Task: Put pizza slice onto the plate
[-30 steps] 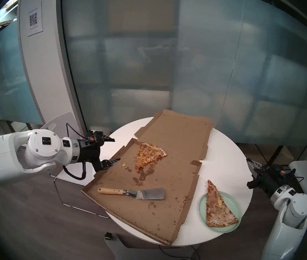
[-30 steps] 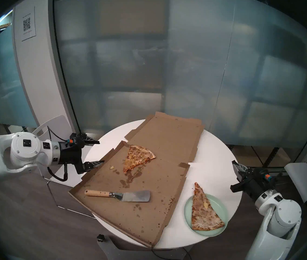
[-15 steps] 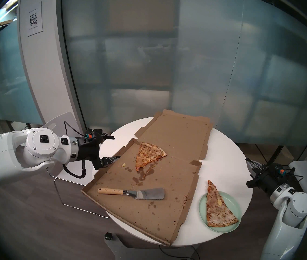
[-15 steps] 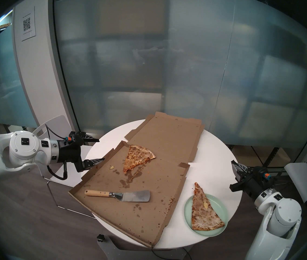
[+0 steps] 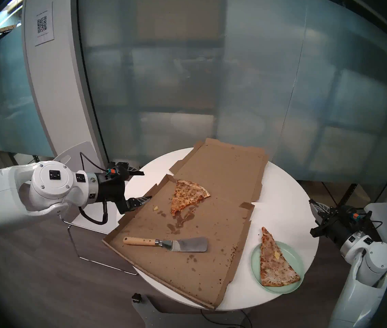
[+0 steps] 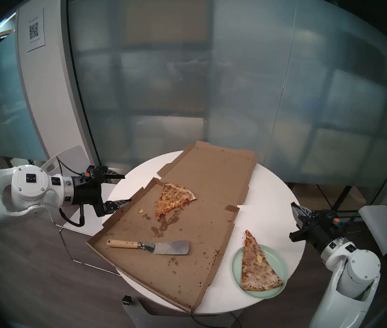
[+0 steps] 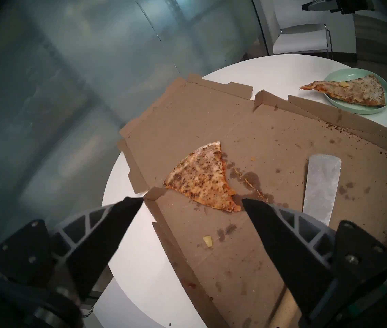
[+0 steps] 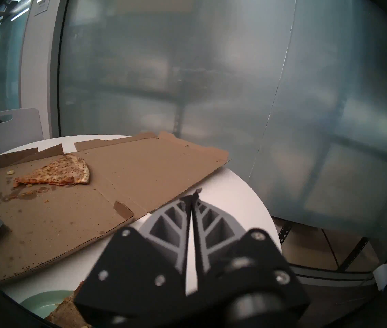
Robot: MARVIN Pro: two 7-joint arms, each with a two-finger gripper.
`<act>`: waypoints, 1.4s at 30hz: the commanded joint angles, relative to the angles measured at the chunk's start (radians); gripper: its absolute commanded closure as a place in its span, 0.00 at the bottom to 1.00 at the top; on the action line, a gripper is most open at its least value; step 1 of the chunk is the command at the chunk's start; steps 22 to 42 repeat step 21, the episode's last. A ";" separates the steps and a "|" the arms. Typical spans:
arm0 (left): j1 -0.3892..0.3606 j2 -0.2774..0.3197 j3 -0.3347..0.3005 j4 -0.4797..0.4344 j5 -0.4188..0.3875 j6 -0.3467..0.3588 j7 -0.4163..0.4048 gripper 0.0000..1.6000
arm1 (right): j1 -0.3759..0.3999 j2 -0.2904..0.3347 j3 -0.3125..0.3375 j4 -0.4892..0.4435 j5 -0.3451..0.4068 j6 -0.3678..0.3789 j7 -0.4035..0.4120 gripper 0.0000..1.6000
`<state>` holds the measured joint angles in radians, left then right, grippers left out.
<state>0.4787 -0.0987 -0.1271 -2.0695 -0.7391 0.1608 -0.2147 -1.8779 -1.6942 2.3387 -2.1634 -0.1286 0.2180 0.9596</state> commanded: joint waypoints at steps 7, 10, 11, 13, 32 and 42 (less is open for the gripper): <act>-0.001 -0.001 -0.025 0.001 0.002 -0.009 -0.002 0.00 | 0.008 -0.001 0.000 -0.023 0.006 -0.006 -0.001 0.72; 0.001 -0.001 -0.026 0.001 0.002 -0.009 -0.002 0.00 | 0.009 -0.001 0.000 -0.023 0.006 -0.006 -0.001 0.72; 0.001 -0.001 -0.027 0.001 0.002 -0.009 -0.002 0.00 | 0.009 -0.001 0.001 -0.023 0.006 -0.006 0.000 0.72; 0.002 -0.001 -0.027 0.001 0.002 -0.009 -0.002 0.00 | 0.009 -0.001 0.001 -0.023 0.006 -0.006 0.000 0.72; 0.006 -0.001 -0.031 0.001 0.002 -0.009 -0.003 0.00 | 0.009 -0.001 0.001 -0.023 0.006 -0.006 0.000 0.72; 0.006 -0.001 -0.031 0.001 0.002 -0.009 -0.003 0.00 | 0.009 -0.001 0.001 -0.023 0.006 -0.006 0.000 0.72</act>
